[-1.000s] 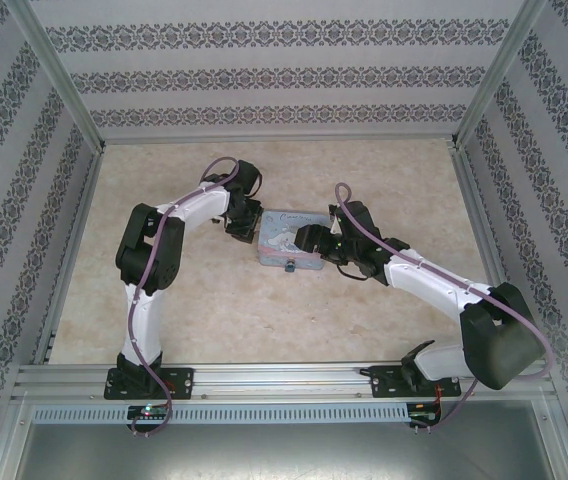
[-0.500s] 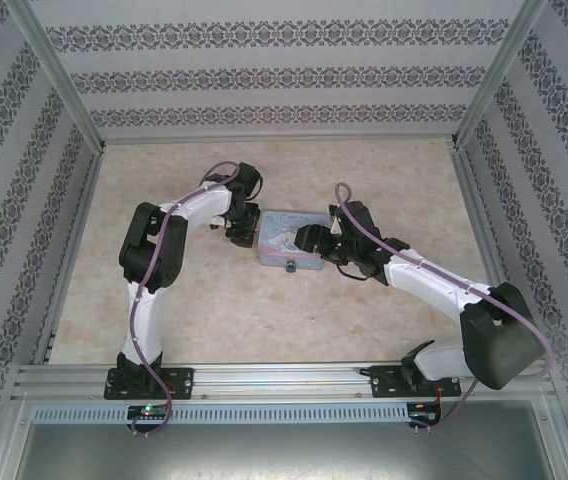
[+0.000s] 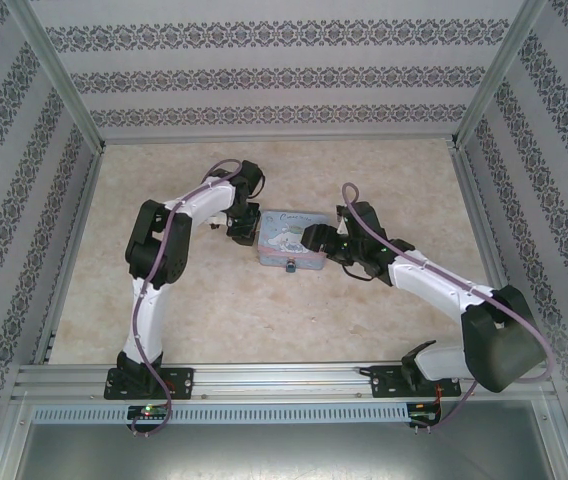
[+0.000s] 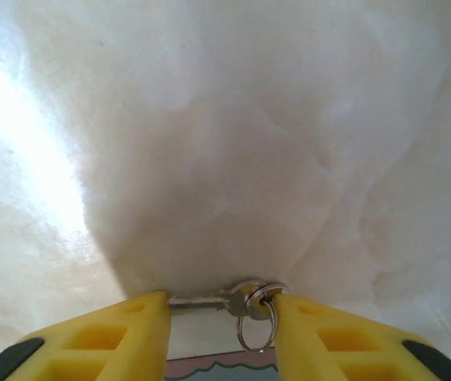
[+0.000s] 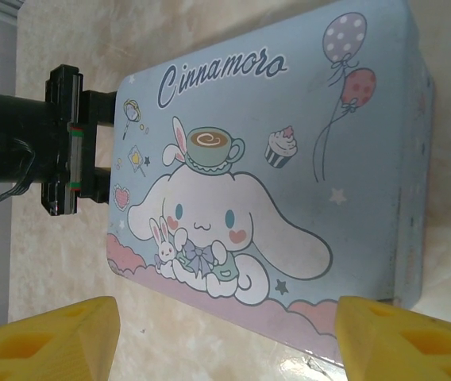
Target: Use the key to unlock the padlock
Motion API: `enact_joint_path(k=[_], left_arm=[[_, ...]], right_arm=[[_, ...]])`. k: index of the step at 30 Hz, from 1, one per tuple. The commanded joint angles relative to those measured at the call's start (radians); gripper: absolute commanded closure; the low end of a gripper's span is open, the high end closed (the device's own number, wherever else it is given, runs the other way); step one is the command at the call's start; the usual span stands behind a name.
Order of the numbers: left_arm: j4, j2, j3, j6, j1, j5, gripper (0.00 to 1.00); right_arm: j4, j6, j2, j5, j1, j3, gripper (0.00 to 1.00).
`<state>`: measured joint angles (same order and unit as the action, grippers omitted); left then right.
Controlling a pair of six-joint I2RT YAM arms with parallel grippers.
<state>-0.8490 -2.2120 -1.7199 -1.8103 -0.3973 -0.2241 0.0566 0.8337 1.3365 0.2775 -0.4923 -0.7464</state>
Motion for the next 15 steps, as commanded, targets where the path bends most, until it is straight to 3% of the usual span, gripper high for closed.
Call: enact_joint_path(k=[1, 12, 15], left_arm=[[-0.006, -0.064, -0.020, 0.013, 0.013, 0.020, 0.68], [-0.018, -0.060, 0.004, 0.051, 0.022, 0.021, 0.87], [-0.020, -0.050, 0.011, 0.061, 0.023, 0.024, 0.88]], right_arm=[[0.002, -0.005, -0.032, -0.003, 0.014, 0.020, 0.28], [0.003, -0.002, -0.074, -0.010, 0.023, 0.046, 0.28], [0.004, -0.003, -0.077, -0.009, 0.024, 0.048, 0.28]])
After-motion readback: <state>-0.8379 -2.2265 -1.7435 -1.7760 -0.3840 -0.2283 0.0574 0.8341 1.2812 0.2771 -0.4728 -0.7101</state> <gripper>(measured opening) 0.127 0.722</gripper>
